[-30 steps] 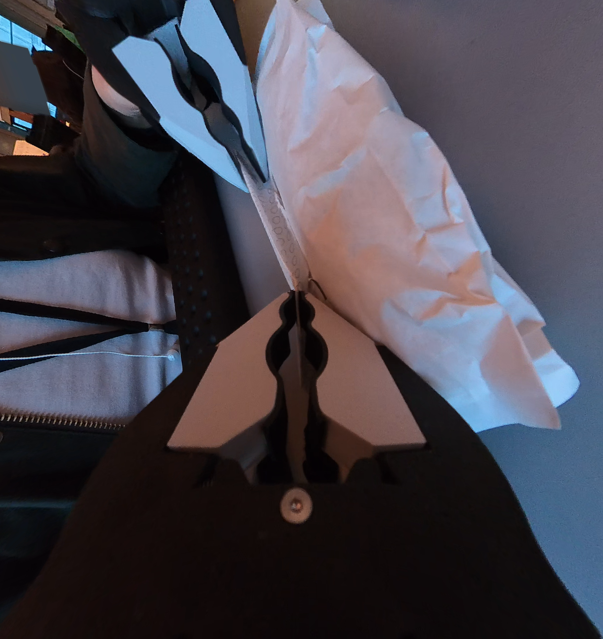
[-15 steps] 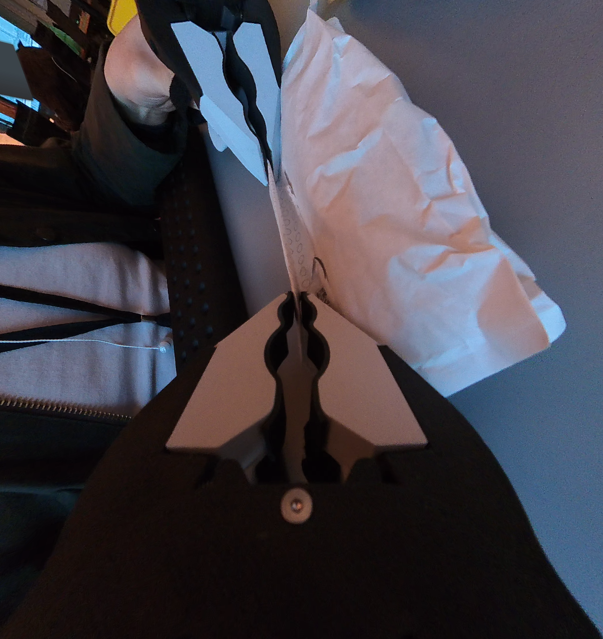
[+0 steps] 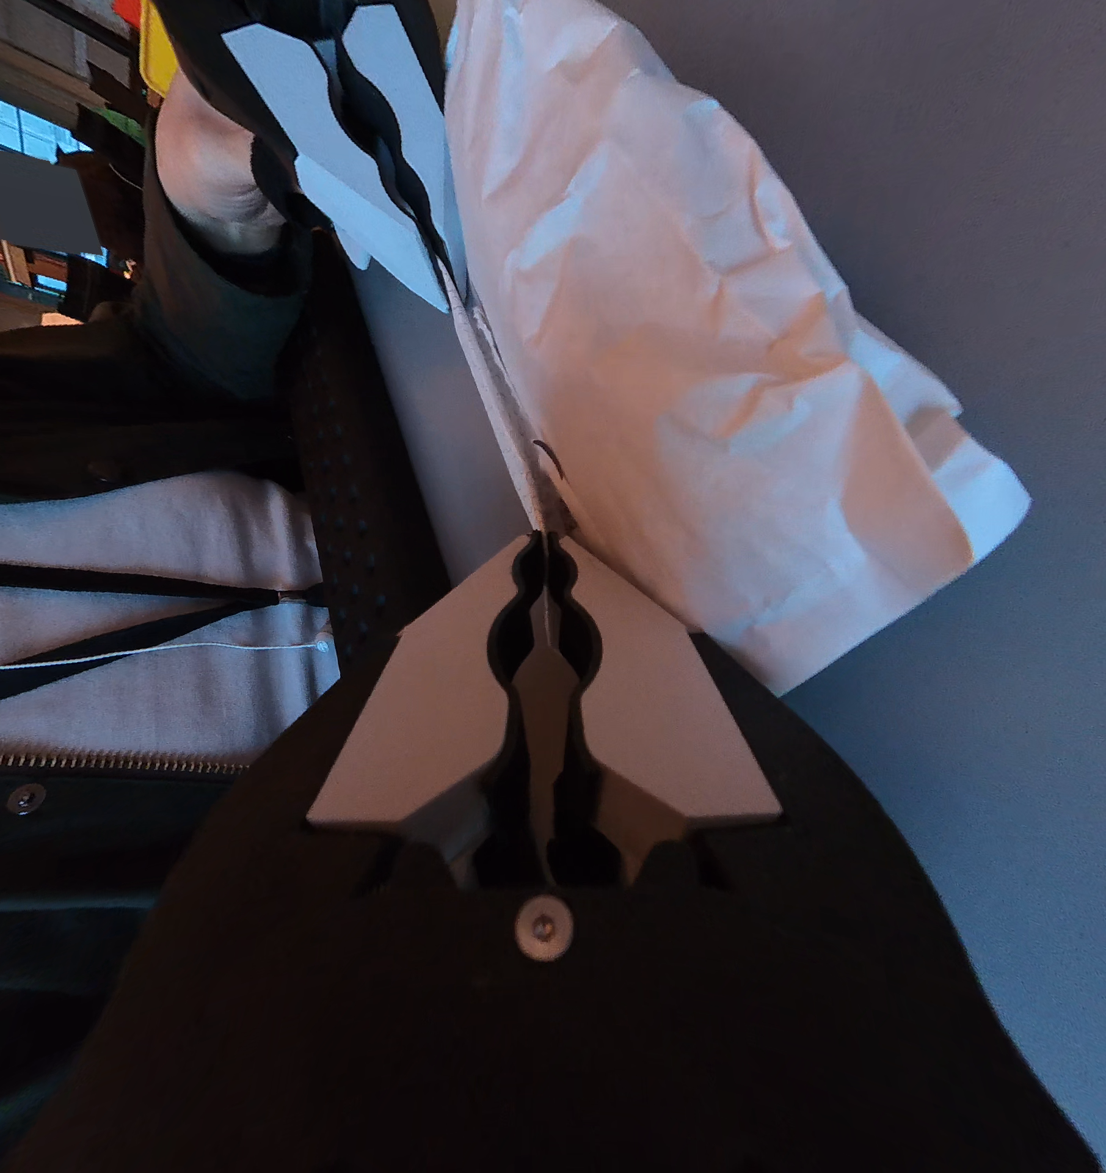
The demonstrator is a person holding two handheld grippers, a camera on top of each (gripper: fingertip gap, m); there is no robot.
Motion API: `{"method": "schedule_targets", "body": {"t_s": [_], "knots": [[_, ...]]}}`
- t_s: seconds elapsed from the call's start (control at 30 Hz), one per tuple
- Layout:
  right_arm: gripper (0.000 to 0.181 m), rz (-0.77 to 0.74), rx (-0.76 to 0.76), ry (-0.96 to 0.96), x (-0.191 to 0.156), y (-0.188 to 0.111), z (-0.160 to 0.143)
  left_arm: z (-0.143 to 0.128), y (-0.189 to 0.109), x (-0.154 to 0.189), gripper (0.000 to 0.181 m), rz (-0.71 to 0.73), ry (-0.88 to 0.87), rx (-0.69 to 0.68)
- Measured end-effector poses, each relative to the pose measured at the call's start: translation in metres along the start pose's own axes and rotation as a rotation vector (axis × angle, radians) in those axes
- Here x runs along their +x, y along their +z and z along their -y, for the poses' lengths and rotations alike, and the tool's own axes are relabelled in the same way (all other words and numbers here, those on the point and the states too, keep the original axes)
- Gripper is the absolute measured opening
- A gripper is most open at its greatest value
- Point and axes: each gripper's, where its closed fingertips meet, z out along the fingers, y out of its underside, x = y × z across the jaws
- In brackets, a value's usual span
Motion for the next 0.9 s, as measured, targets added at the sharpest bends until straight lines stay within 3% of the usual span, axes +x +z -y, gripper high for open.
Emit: {"method": "schedule_targets", "body": {"t_s": [0.2,0.5,0.57,0.63,0.7,0.8,0.9], "knots": [[0.001,0.008,0.015,-0.003,0.001,0.001,0.0,0.002,-0.006,0.005,0.004,0.104,0.106,0.052],[0.001,0.043,0.008,0.008,0.001,0.001,0.0,0.016,-0.012,0.02,0.005,0.544,0.54,0.068],[0.001,0.046,0.005,0.008,0.001,0.001,0.0,0.021,-0.007,0.025,0.024,0.52,0.6,0.072],[0.001,0.049,0.003,0.009,0.001,0.001,0.0,0.02,0.003,0.034,0.038,0.403,0.609,0.043],[0.001,0.052,0.003,0.008,0.001,0.001,0.0,0.021,0.01,0.033,0.035,0.351,0.615,0.003],[0.001,0.054,0.005,0.001,0.001,0.0,0.001,0.022,0.016,0.011,0.018,0.404,0.668,-0.083],[0.001,0.048,0.028,-0.006,0.002,-0.001,0.003,0.027,0.016,0.007,0.015,0.37,0.638,-0.078]]}}
